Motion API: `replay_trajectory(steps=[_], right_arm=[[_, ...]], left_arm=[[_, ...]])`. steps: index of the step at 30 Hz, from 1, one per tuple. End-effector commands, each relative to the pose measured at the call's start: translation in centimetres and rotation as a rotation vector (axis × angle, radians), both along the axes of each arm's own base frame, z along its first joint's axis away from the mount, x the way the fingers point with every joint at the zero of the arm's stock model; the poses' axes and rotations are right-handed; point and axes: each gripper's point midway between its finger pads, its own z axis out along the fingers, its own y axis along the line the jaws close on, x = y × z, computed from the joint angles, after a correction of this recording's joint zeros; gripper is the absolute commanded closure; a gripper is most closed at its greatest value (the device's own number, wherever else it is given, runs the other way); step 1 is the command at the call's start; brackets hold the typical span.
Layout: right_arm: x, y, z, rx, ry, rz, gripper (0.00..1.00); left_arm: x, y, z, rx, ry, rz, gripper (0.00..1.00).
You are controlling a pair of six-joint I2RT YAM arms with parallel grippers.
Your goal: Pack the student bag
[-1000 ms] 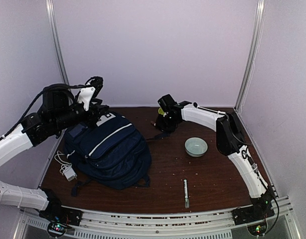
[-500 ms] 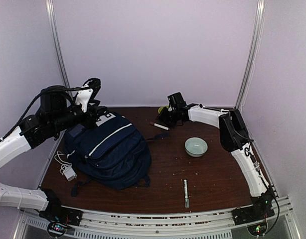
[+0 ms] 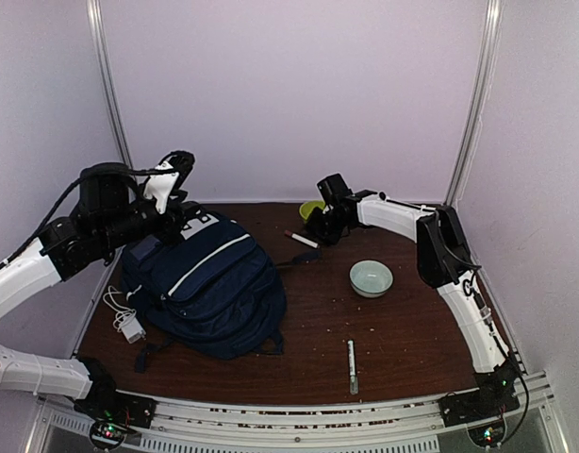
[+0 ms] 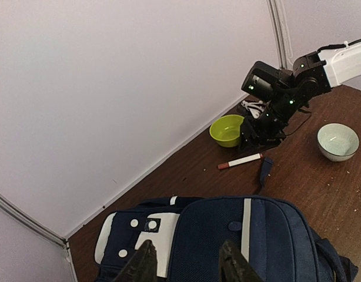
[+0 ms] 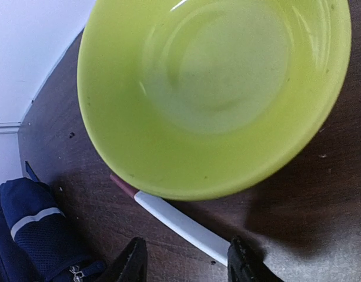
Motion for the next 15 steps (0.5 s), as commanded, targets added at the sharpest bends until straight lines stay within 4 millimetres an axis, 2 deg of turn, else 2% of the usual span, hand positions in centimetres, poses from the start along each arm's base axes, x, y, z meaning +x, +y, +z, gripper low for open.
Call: replay_trajectory(steps=[1,5,9,12,15], right_arm=[[-1.3,-1.7,0.5,-0.135,0.006,0.080,0.52],[-2.0,-1.1,0.8,-0.218,-0.025,0.155,0.53],[-2.0,-2.3,1.2,-0.493,-0.117,0.221,0.55],[-2.7,-1.0,1.4,-0.563,-0.184,0.369,0.55],[-3.3,-0.9,1.2,-0.649,-0.207,0.455,0.53]], left_arm=[[0.2,0.5,0.8,-0.012,-0.040,0.016,0.61],[0.2,0.4,0.7,-0.015,-0.042,0.014,0.61],[0.0,0.6,1.0,-0.021,-0.040,0.013,0.61],[-0.4,0.8,1.1,-0.034,-0.047,0.011,0.61],[-0.4,0.9,0.9,-0.037,-0.050,0.015,0.61]])
